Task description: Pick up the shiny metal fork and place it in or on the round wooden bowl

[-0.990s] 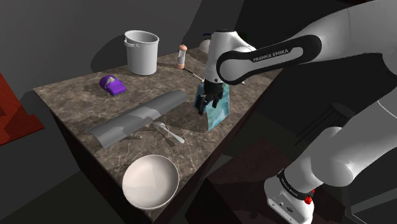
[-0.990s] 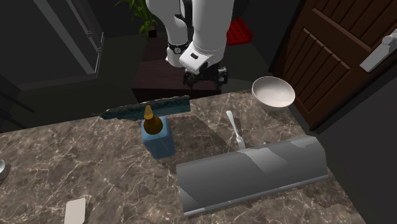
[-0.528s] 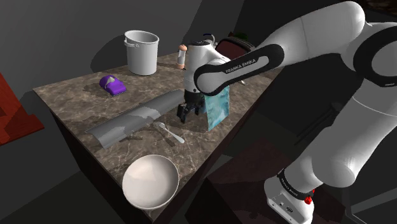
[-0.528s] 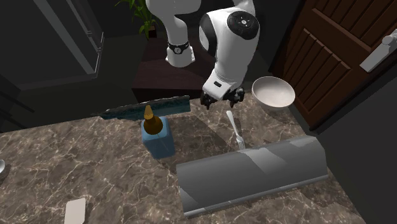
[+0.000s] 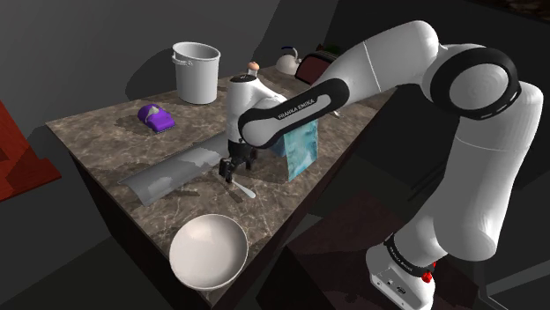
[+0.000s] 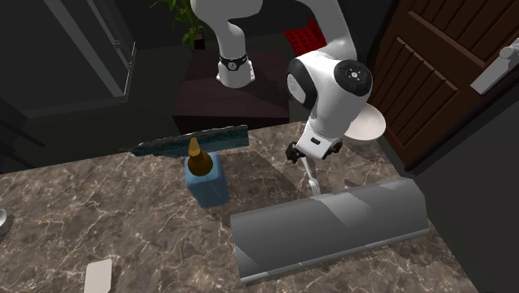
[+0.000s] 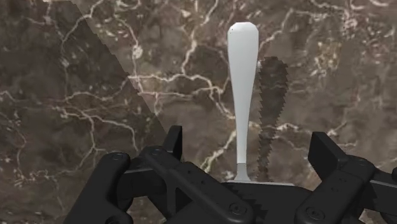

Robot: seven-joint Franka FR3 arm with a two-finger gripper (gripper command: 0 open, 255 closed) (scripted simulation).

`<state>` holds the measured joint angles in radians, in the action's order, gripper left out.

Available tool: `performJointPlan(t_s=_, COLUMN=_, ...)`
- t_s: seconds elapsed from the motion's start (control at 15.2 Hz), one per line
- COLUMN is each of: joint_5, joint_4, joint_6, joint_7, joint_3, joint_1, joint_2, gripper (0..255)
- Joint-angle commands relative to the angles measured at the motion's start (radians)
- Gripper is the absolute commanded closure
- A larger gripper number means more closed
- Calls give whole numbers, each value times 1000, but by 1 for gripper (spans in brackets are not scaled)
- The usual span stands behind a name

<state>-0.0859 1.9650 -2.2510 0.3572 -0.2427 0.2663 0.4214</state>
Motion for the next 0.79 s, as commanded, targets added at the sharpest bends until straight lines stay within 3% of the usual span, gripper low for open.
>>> performJointPlan(t_s=0.0, joint_5=-6, joint_4=-1, joint_6=-18, joint_7=3, joint_3=2, joint_1=4, joint_2=20, gripper=0)
performJointPlan(t_s=0.33, joint_5=-20, joint_4=16, joint_6=-80, joint_7=12, joint_3=10, joint_1=10, joint_2=65, gripper=0)
performJointPlan(t_s=0.73, joint_5=-20, joint_4=16, joint_6=-80, joint_7=12, joint_3=10, joint_1=10, joint_2=65, gripper=0)
